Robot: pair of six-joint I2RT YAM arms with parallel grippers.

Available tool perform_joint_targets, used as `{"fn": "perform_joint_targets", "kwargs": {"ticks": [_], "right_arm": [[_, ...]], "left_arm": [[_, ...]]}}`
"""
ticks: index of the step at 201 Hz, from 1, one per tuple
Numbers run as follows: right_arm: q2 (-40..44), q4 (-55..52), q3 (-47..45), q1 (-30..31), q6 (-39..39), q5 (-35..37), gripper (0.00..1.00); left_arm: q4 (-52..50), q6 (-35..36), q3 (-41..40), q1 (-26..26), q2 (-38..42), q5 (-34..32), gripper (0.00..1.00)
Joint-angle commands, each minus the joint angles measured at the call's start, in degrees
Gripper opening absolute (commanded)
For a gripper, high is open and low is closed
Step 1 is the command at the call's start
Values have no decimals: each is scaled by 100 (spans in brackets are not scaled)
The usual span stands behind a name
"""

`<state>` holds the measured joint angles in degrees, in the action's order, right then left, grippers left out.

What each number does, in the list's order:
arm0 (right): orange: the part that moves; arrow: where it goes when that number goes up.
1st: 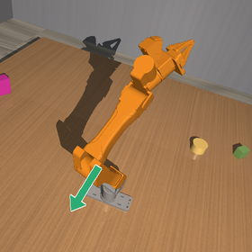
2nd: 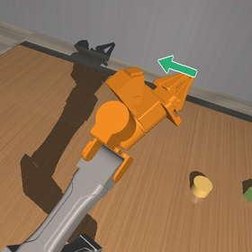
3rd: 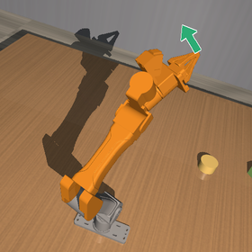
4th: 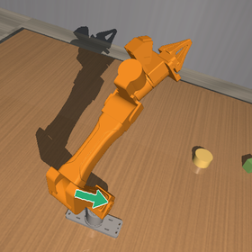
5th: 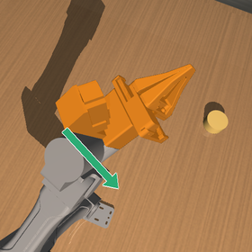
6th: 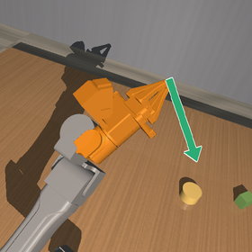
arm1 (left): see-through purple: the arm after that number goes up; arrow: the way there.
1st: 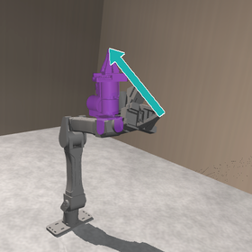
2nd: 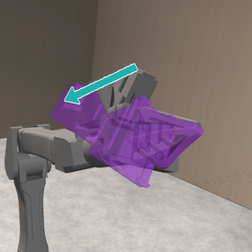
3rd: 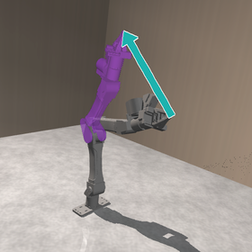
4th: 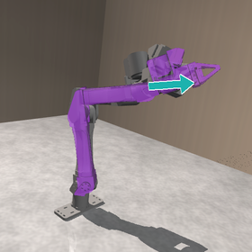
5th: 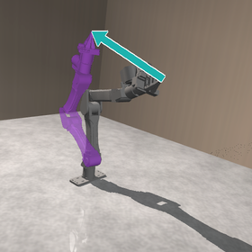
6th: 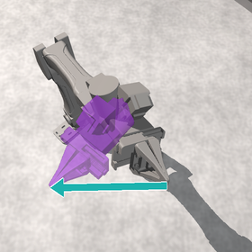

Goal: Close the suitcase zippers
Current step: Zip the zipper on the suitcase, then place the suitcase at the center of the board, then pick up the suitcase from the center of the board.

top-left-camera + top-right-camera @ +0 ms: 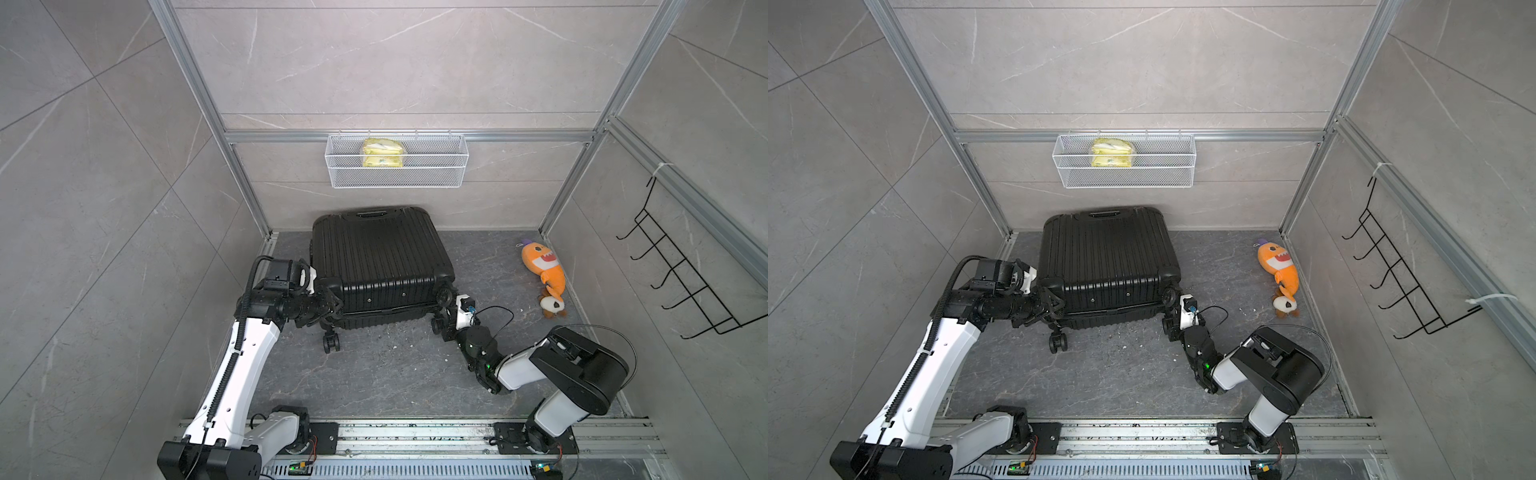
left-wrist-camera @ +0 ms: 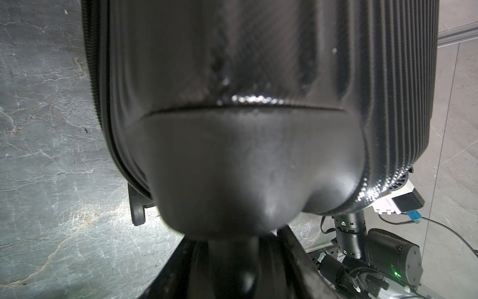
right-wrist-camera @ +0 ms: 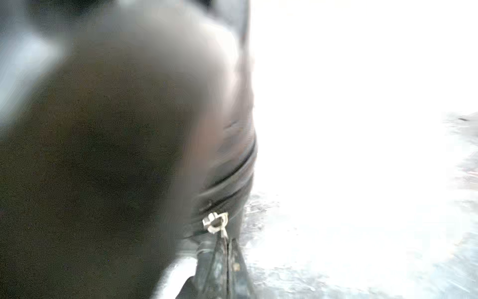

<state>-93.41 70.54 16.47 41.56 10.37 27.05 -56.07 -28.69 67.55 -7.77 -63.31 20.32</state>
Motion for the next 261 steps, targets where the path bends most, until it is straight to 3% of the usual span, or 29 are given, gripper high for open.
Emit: {"fn": "perform_joint_targets", "kwargs": {"ticks": [1, 63, 109, 136, 143, 154, 182, 212, 217, 230, 261], "right_arm": [[235, -677, -56, -146, -34, 1061, 0], [939, -1579, -55, -221, -38, 468, 0], [1975, -3200, -24, -220, 173, 61, 0], [2277, -3628, -10, -202, 106, -466, 0], [2313, -3673, -12, -201, 93, -579, 0], [2337, -3754, 9, -192, 54, -688, 0], [2285, -3804, 73, -163, 18, -993, 0], [2443, -3742, -28, -148, 72, -1156, 0], [2482, -3751, -42, -148, 67, -1185, 5], [2556, -3715, -75, -153, 19, -1261, 21], [2562, -3879, 74, -149, -48, -1299, 31]], "left_arm": [[343, 701, 695, -4, 280, -67, 3], [328, 1829, 655, 508, -113, -322, 5], [632, 2451, 515, 1000, -326, -360, 9], [712, 2545, 597, 1006, -413, -229, 37], [633, 2539, 684, 1011, -412, -329, 53], [601, 2461, 803, 1002, -341, -503, 68], [664, 2420, 912, 1001, -5, -635, 83], [394, 2309, 1260, 986, 51, -419, 86], [394, 2238, 1285, 965, 84, -286, 86], [435, 2007, 1322, 658, 161, -181, 86], [586, 1218, 1289, -1226, 126, -1403, 83]]}}
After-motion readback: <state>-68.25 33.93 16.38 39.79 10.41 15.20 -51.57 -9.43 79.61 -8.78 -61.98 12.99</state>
